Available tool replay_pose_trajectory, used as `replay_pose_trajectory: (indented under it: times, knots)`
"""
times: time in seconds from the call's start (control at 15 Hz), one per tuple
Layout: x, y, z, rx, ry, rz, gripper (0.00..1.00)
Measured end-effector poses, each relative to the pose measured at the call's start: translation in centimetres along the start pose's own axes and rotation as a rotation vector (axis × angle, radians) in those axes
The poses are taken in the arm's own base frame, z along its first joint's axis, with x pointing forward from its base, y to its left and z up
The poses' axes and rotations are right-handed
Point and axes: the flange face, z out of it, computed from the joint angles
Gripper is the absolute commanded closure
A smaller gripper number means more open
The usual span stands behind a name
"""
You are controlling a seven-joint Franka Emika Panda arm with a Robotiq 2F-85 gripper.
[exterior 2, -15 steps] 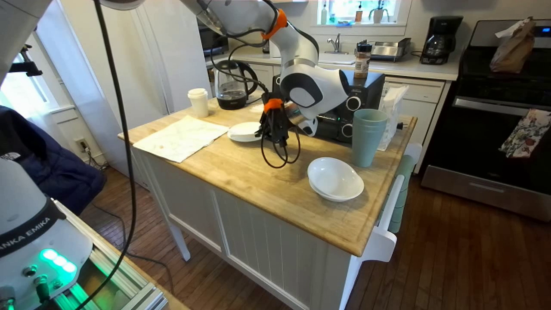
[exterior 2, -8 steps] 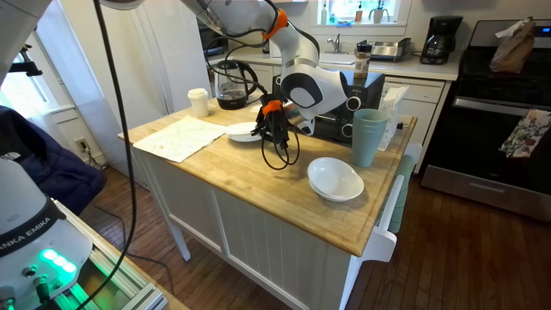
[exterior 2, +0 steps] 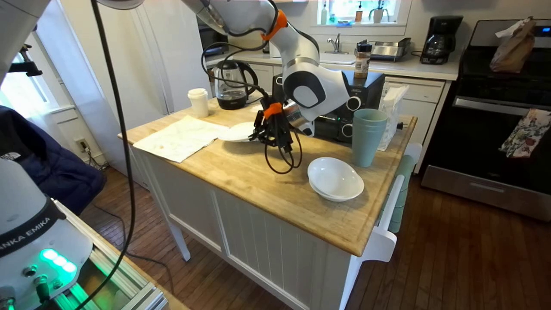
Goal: Unstack the plates
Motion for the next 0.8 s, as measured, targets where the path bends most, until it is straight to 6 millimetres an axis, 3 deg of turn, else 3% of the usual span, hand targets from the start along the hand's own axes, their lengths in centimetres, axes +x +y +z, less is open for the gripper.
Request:
replay_pose_trajectory:
  times: [0.8]
  knots:
    - [-1.02, -0.88, -0.06, -0.107, -0.129, -0.156, 0.99]
